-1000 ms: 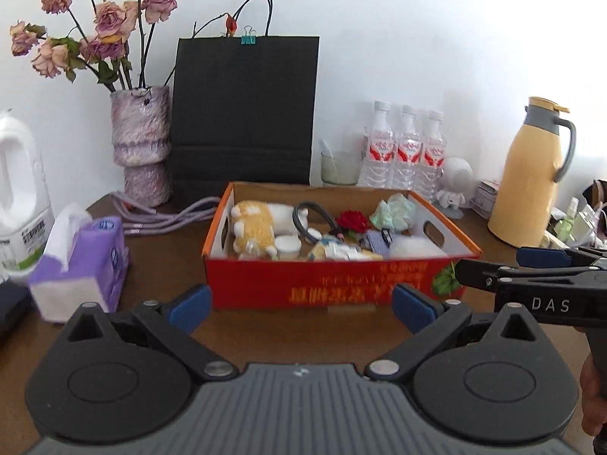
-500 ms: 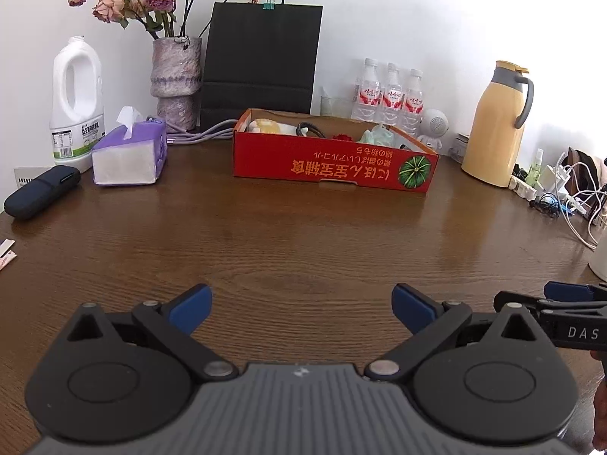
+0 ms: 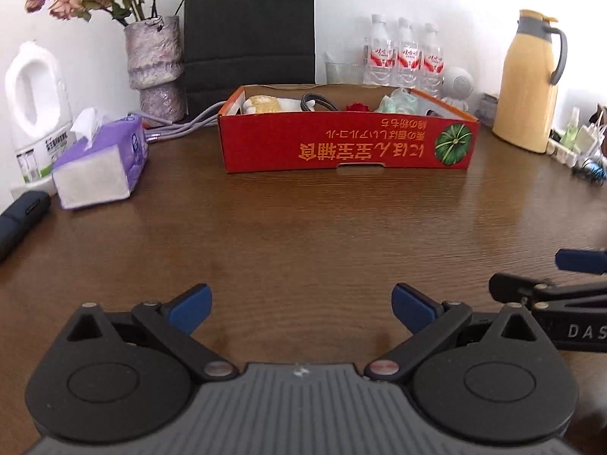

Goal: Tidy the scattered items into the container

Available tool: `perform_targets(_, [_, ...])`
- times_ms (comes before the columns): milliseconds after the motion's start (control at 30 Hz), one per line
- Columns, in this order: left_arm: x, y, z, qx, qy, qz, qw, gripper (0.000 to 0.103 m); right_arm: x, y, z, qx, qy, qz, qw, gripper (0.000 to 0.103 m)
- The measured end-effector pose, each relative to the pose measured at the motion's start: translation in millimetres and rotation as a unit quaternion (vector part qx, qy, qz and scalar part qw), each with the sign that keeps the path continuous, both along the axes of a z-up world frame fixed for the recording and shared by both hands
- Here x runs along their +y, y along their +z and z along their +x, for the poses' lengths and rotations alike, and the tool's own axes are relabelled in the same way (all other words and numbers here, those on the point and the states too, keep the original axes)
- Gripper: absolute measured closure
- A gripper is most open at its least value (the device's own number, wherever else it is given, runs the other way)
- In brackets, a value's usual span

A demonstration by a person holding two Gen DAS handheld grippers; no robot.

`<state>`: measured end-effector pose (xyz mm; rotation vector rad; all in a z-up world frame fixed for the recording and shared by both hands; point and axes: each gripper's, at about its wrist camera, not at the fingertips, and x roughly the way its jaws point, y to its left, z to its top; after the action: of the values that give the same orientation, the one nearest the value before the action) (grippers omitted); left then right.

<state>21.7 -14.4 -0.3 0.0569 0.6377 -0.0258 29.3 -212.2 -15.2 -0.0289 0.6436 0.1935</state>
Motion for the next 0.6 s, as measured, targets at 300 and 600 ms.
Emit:
perform_targets(300, [1.3,-7.0,18.4,0.032,-0.006,-0.011,0.9994,0.0,6.3,-4.5,26.0,0.013,-0.009,-0.013,1.0,0.003])
perform_targets(600, [1.0,-8.7,22.0,0.03,0.001,-0.013,0.9995,0.0,5.5,-8.5,29.8,0.028,-0.016,-0.014,0.999,0.0])
